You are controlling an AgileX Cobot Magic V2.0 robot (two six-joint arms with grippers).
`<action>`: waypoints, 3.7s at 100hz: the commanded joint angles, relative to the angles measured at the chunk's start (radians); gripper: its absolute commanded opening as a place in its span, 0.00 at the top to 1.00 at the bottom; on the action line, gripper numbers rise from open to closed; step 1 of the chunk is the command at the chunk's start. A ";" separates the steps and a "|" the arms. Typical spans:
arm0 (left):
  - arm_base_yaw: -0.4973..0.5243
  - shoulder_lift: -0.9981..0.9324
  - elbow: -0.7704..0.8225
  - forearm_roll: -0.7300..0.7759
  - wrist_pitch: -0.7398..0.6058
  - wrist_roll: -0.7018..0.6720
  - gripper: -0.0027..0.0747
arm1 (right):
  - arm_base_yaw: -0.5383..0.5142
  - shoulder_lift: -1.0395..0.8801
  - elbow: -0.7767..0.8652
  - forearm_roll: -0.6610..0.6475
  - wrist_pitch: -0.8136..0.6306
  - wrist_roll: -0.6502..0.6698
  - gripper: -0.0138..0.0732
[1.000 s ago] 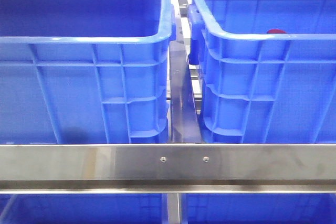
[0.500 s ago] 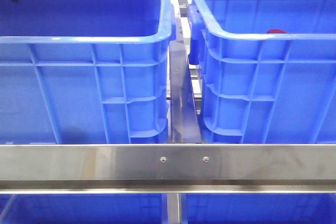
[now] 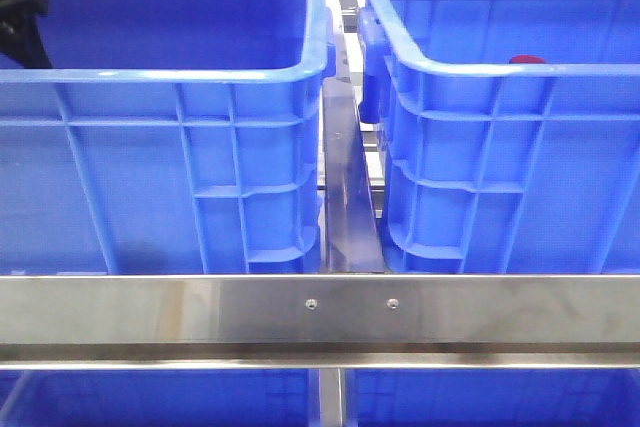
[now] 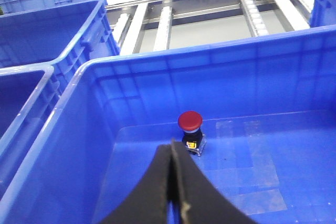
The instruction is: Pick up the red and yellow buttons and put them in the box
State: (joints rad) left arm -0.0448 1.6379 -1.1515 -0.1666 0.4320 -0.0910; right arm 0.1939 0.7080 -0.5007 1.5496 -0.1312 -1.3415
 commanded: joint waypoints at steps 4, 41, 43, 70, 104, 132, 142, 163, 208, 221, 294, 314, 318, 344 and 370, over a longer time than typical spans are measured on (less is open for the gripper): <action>0.003 -0.005 -0.033 -0.002 -0.068 -0.010 0.25 | -0.004 -0.006 -0.028 -0.012 0.013 -0.010 0.92; 0.003 0.073 -0.033 -0.002 -0.090 -0.010 0.26 | -0.004 -0.006 -0.028 -0.012 0.013 -0.010 0.92; 0.003 0.073 -0.033 -0.002 -0.090 -0.010 0.27 | -0.004 -0.006 -0.028 -0.012 0.013 -0.010 0.92; 0.003 0.073 -0.033 -0.002 -0.100 -0.010 0.60 | -0.004 -0.006 -0.028 -0.012 0.013 -0.010 0.92; 0.003 -0.027 -0.033 0.031 -0.063 0.000 0.99 | -0.004 -0.006 -0.028 -0.012 0.013 -0.010 0.92; -0.038 -0.227 -0.031 0.090 0.063 0.034 0.99 | -0.004 -0.006 -0.028 -0.012 0.013 -0.010 0.92; -0.091 -0.317 -0.022 0.090 0.075 0.044 0.99 | -0.004 -0.006 -0.028 -0.012 0.013 -0.010 0.92; -0.253 -0.502 0.007 0.090 0.097 0.050 0.99 | -0.004 -0.006 -0.028 -0.012 0.013 -0.010 0.92; -0.659 -0.674 0.076 0.090 0.128 0.062 0.99 | -0.004 -0.005 -0.028 -0.012 0.032 -0.010 0.90; -0.745 -0.670 0.076 0.090 0.129 0.065 0.99 | -0.004 -0.005 -0.028 -0.012 0.091 -0.010 0.75; -0.778 -0.670 0.076 0.090 0.127 0.065 0.99 | -0.004 0.095 -0.096 0.370 0.884 0.066 0.16; -0.778 -0.670 0.076 0.090 0.127 0.065 0.99 | 0.001 0.212 -0.177 0.370 1.055 0.107 0.16; -0.778 -0.670 0.076 0.090 0.127 0.065 0.99 | 0.001 0.238 -0.194 0.370 1.076 0.113 0.16; -0.778 -0.670 0.076 0.090 0.127 0.065 0.99 | 0.020 0.379 -0.291 0.370 1.176 0.152 0.16; -0.778 -0.670 0.076 0.090 0.127 0.065 0.99 | 0.149 0.501 -0.388 0.370 1.143 0.152 0.16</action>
State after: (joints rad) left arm -0.8165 0.9822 -1.0503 -0.0702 0.6301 -0.0233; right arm 0.3080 1.1937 -0.8290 1.7753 0.9922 -1.1891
